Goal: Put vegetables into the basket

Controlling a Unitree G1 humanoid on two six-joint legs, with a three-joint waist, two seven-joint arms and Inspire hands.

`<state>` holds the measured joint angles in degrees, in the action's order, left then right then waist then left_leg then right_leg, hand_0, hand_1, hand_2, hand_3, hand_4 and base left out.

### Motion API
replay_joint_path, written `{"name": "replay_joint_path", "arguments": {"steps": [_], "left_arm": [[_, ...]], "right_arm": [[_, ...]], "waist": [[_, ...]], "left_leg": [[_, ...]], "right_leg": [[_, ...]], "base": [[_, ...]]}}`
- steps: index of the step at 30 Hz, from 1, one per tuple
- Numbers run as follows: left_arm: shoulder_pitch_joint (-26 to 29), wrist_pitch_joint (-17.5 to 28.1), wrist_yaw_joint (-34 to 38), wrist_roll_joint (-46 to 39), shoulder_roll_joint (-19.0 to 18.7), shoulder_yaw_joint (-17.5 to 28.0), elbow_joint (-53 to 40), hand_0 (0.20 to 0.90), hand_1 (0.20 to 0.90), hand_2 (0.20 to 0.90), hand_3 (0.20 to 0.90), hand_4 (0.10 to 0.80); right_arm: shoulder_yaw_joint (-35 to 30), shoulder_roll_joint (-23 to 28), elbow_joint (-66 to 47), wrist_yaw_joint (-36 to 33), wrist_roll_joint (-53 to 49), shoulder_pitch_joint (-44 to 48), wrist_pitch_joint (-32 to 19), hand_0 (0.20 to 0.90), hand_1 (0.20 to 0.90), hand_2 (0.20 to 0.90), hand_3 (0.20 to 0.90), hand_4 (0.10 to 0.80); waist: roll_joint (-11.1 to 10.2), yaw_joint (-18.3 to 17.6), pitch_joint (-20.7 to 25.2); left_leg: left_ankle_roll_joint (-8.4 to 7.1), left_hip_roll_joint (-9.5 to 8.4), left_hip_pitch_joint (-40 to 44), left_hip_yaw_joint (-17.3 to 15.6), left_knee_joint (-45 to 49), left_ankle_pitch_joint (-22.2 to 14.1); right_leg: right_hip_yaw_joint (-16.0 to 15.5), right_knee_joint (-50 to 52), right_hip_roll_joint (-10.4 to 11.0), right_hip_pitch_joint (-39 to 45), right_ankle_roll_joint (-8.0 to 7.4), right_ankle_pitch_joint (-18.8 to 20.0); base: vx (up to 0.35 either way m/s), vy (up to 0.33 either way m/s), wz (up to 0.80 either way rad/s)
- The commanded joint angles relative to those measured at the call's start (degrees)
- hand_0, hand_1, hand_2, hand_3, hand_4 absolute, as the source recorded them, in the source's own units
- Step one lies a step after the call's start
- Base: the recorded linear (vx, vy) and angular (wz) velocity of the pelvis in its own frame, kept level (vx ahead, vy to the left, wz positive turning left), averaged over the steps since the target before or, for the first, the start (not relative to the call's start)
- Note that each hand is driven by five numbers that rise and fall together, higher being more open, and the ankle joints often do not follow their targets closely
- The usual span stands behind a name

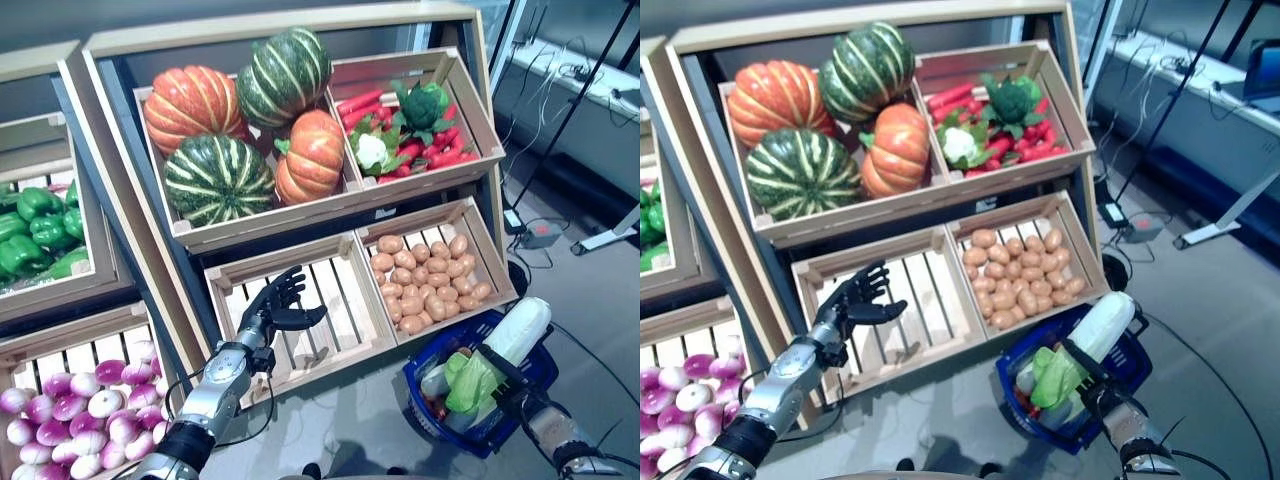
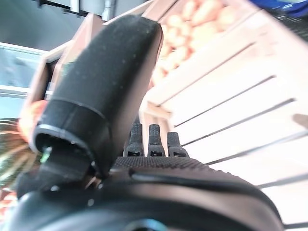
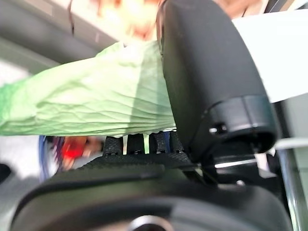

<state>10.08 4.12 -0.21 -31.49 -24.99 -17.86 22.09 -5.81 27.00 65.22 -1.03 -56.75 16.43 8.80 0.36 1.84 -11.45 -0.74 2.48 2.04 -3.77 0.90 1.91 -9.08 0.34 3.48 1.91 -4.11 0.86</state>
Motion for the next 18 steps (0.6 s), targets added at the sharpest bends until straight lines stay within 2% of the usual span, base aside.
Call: {"name": "replay_joint_path", "arguments": {"steps": [1, 4, 10, 18], "left_arm": [[7.6, 7.3, 0.0, -2.8, 0.8, -0.1, -1.8, 0.9, 0.9, 0.9, 0.9, 0.8], [8.2, 9.2, 0.9, -4.3, 0.5, -1.3, -2.4, 0.9, 0.9, 0.9, 0.9, 0.8], [7.4, 12.3, 1.8, -7.2, 0.1, -2.8, -3.7, 0.9, 0.9, 0.9, 0.9, 0.8], [7.8, 15.2, 3.2, -8.6, -0.8, -4.1, -6.0, 0.9, 0.9, 0.9, 0.9, 0.8]], "right_arm": [[-1.1, 6.4, -0.4, -4.5, -2.9, 9.7, -6.2, 0.3, 0.3, 0.3, 0.3, 0.4], [-1.0, 8.8, 0.3, -6.7, -2.8, 13.2, -6.1, 0.3, 0.3, 0.3, 0.3, 0.4], [-0.1, 11.7, 0.4, -7.5, -3.3, 16.9, -5.9, 0.3, 0.3, 0.3, 0.3, 0.4], [1.3, 14.7, 0.0, -9.0, -4.6, 21.5, -6.8, 0.3, 0.3, 0.3, 0.3, 0.4]], "waist": [[-1.4, 1.1, -5.3], [-0.5, 1.2, -9.0], [1.2, 1.3, -13.6], [3.3, 0.6, -17.4]], "left_leg": [[0.82, -2.27, -6.4, -1.1, 14.9, -7.0], [1.14, -2.54, -13.8, -1.2, 24.0, -9.8], [2.35, -3.37, -25.2, -0.7, 39.1, -15.3], [3.39, -3.64, -34.6, -2.4, 51.0, -19.5]], "right_leg": [[-2.1, 13.4, 2.9, -4.1, 2.7, -2.6], [-3.1, 22.4, 4.3, -10.5, 3.7, -5.4], [-3.1, 37.5, 6.7, -21.2, 5.6, -10.4], [-2.1, 49.6, 8.1, -31.8, 6.79, -14.0]], "base": [[-0.26, -0.024, 0.06], [-0.246, 0.014, 0.02], [-0.143, 0.02, 0.06], [-0.117, 0.026, 0.06]]}}
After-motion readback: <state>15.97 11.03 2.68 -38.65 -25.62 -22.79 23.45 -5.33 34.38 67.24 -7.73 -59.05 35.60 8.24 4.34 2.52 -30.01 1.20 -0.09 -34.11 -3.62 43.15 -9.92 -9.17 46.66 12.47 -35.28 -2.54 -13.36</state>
